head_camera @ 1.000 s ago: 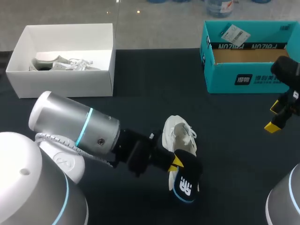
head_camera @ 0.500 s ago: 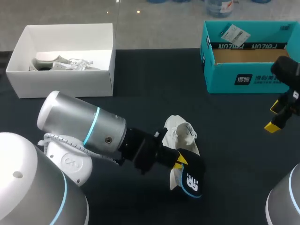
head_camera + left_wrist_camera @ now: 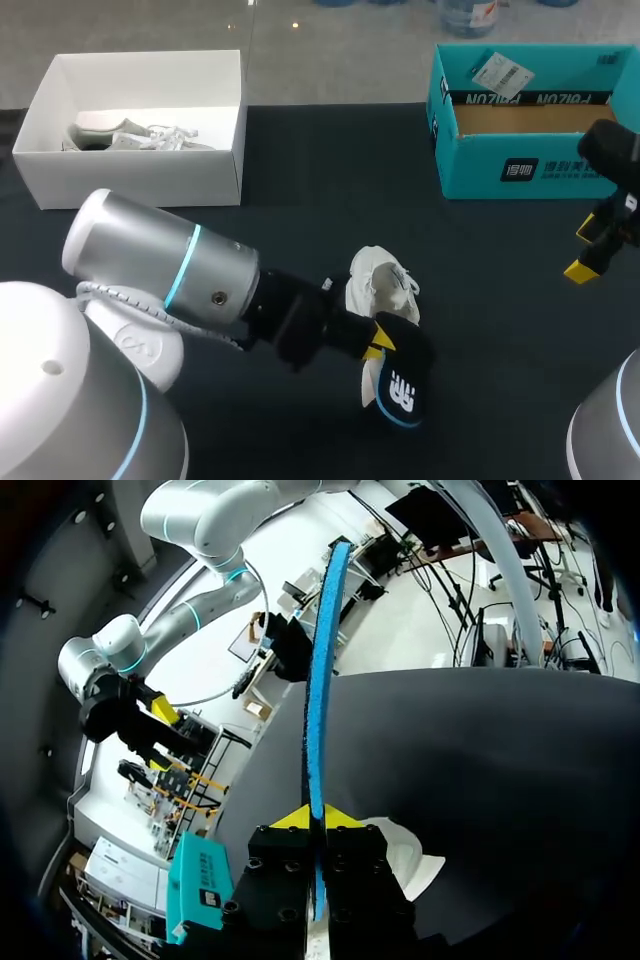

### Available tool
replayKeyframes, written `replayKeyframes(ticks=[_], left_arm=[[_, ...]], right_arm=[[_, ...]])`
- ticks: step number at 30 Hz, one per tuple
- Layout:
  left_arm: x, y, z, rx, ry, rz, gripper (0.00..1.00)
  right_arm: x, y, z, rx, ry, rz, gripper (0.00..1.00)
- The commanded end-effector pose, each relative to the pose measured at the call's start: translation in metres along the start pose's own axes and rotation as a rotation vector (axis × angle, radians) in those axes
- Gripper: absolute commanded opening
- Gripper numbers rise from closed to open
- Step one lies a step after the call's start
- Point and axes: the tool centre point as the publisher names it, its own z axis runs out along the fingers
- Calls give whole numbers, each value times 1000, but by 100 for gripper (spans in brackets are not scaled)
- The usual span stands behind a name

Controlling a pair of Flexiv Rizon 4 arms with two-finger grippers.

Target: Take the shoe out of the shoebox, open the shoe tongue, remove and reinsert the insole, then place the shoe into the shoebox

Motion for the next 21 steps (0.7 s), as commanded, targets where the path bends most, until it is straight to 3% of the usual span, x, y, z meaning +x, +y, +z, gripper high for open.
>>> replayKeyframes(ticks=[1,12,21], left_arm=[[6,-3,-15,-9,5,-4,0],[14,11,1,32,39,-49,0],[8,22,16,1,73,-61,0]], right_arm=[[-1,1,1,4,2,1,100],[-1,1,1,4,2,1,100],[-1,1,1,4,2,1,100]])
